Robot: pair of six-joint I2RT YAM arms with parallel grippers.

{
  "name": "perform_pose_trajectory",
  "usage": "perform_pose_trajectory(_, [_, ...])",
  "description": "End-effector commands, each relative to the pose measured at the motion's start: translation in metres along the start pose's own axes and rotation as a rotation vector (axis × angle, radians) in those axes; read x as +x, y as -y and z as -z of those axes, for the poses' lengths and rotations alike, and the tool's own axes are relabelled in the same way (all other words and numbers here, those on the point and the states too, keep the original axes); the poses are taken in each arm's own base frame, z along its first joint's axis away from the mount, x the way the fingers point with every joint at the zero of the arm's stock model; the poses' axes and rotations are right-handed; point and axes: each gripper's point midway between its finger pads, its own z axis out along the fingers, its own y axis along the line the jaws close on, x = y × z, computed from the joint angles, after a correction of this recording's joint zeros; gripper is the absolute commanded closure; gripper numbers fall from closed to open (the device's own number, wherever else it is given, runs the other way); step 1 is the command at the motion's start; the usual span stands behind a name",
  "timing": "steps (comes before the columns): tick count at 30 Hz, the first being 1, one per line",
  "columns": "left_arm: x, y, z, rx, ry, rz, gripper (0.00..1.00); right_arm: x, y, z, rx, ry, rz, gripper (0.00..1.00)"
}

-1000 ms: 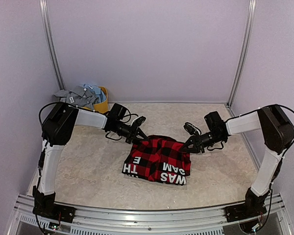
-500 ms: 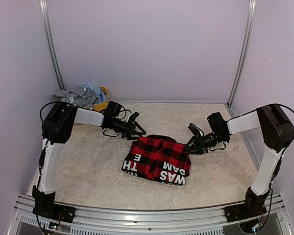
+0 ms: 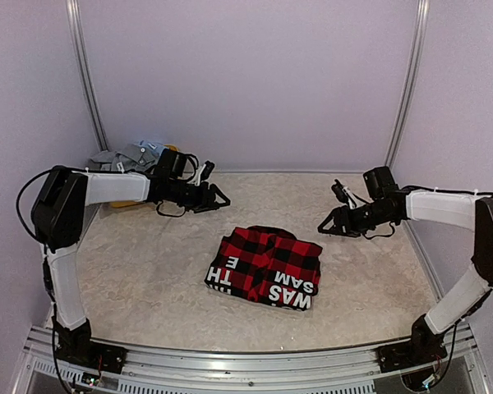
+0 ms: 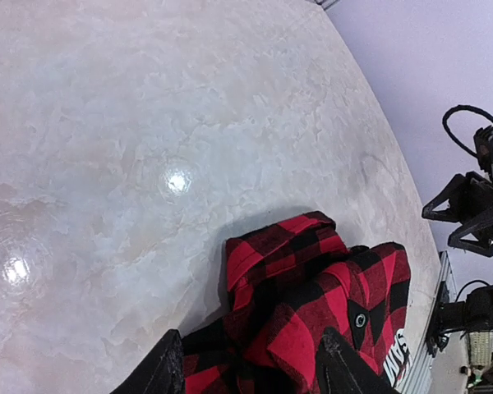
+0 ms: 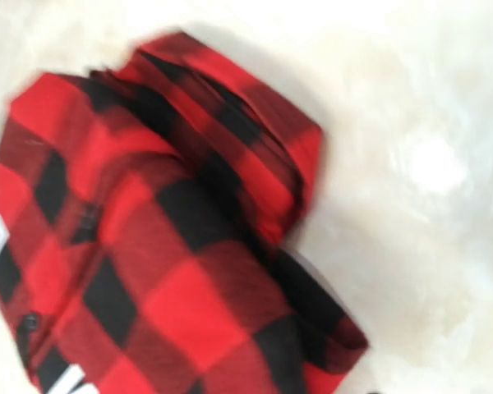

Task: Fold and stack the long sleeve shirts
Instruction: Smooth out the square-folded shirt at the center of the board.

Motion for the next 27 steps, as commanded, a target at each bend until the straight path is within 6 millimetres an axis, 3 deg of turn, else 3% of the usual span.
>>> perform_pose_trajectory(1, [-0.002, 0.03, 0.018, -0.052, 0.068, -0.13, 0.48, 0.004, -0.03, 0.009, -0.002, 0.035, 0.091, 0.43])
perform_pose_trajectory(6, [0.033, 0.079, 0.011, 0.068, 0.013, -0.189, 0.48, 0.016, -0.064, 0.0, -0.118, 0.024, 0.125, 0.45])
perform_pose_trajectory(9, [0.052, 0.092, 0.001, 0.135, -0.033, -0.183, 0.49, 0.025, -0.065, -0.011, -0.165, 0.0, 0.112, 0.46])
perform_pose_trajectory(13, [0.066, 0.084, -0.021, 0.157, -0.064, -0.157, 0.51, 0.037, -0.055, -0.032, -0.193, -0.049, 0.091, 0.47])
perform_pose_trajectory(20, [0.098, 0.035, -0.053, 0.05, -0.13, -0.109, 0.53, 0.032, -0.023, -0.06, -0.137, -0.083, 0.066, 0.48])
perform_pose_trajectory(27, [0.131, -0.006, -0.063, -0.041, -0.146, -0.034, 0.6, 0.041, 0.014, -0.074, -0.06, -0.133, 0.024, 0.49])
